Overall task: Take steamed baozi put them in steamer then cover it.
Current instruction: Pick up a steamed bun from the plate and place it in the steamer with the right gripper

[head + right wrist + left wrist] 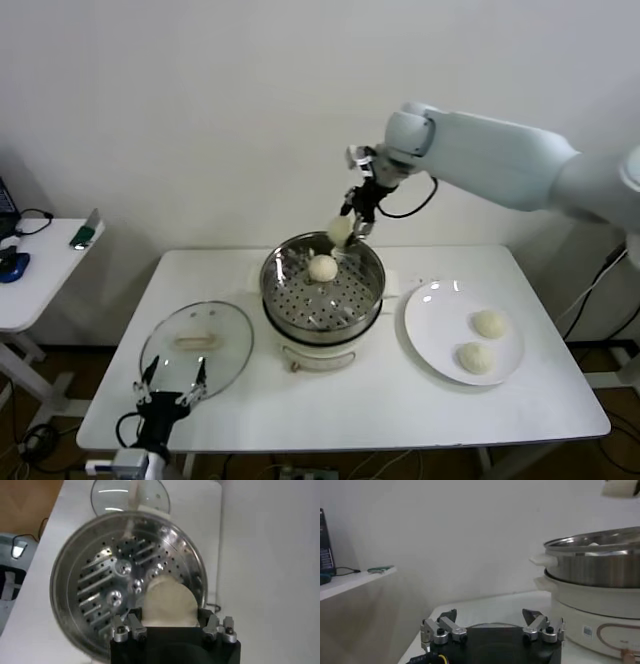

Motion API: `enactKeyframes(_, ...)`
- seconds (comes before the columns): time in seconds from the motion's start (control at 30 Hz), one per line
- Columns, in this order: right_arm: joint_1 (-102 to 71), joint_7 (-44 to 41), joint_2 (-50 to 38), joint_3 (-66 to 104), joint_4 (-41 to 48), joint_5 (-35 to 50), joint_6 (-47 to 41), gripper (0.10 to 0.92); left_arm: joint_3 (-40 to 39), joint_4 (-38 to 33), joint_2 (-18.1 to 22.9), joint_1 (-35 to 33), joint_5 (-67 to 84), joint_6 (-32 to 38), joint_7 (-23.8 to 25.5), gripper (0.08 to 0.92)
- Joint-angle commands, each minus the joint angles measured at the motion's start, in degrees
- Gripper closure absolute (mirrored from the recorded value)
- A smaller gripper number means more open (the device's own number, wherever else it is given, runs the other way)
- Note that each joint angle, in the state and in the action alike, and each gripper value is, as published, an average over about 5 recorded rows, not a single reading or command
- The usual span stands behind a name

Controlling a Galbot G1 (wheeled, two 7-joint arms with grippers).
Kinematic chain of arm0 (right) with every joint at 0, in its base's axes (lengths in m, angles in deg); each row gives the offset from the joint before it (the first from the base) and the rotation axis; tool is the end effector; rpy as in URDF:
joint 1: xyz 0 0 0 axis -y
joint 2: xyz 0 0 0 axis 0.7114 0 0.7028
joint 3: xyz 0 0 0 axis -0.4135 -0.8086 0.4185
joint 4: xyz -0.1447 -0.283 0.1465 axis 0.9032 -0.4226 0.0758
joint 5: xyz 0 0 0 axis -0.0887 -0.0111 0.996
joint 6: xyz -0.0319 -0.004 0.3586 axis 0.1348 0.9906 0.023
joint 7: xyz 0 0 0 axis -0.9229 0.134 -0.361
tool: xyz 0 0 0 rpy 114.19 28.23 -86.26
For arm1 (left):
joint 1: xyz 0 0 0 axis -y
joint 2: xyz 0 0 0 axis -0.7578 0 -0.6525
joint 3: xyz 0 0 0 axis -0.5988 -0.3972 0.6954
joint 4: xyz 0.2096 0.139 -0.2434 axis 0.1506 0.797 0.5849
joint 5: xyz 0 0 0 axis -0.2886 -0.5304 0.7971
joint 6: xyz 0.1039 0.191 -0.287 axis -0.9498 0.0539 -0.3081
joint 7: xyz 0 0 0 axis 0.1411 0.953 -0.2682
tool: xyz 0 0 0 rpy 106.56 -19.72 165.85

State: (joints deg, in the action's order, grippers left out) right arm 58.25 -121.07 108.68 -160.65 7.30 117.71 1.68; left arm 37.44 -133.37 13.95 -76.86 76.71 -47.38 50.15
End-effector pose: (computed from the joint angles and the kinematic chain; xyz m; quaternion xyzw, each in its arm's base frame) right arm 0.6234 0.0865 0.0072 0.5713 -0.5695 0.5035 0.3096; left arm 0.1480 0.0782 -0.3542 0.0251 -0.9926 -0.0797 0.0886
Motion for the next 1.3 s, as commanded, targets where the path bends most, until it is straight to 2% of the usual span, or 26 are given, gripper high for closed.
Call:
enactKeyframes(0.03, -4.4, 1.4, 11.5, -2.4, 2.9, 3.1, -1.3, 0.321, 0.0, 0.4, -0.7, 0.8, -0.1, 0.2, 0.2, 0.177)
enactKeyframes(0.37, -11.7, 1.9, 16.5, -2.6, 7.0, 0.3, -1.2, 0.321, 0.3, 1.3, -0.9, 2.0, 0.3, 0.2, -0.2, 0.177)
enactKeyframes(0.7, -12.9, 1.9, 17.0, -3.2, 8.3, -0.5, -1.0, 0.32, 0.1, 1.9, -1.0, 2.5, 0.4, 0.1, -0.1, 0.177)
enactKeyframes(0.8, -12.9, 2.2, 16.8, -3.1, 8.5, -1.0, -1.0, 0.3, 0.1, 1.9, -1.0, 2.7, 0.4, 0.0, -0.1, 0.177)
enactKeyframes(0.9, -12.7, 2.4, 16.4, -2.9, 8.3, -1.3, -1.1, 0.243, 0.0, 1.9, -0.9, 2.8, 0.3, -0.1, -0.1, 0.177)
enactKeyframes(1.03, -11.6, 2.4, 15.1, -2.5, 7.4, -1.4, -1.2, 0.205, -0.1, 1.9, -0.8, 2.8, 0.2, -0.1, -0.1, 0.177)
enactKeyframes(1.3, -4.1, 2.1, 5.7, -2.3, -0.9, -0.5, -1.1, 0.202, -0.1, 1.8, -0.8, 2.8, 0.0, -0.2, -0.3, 0.177)
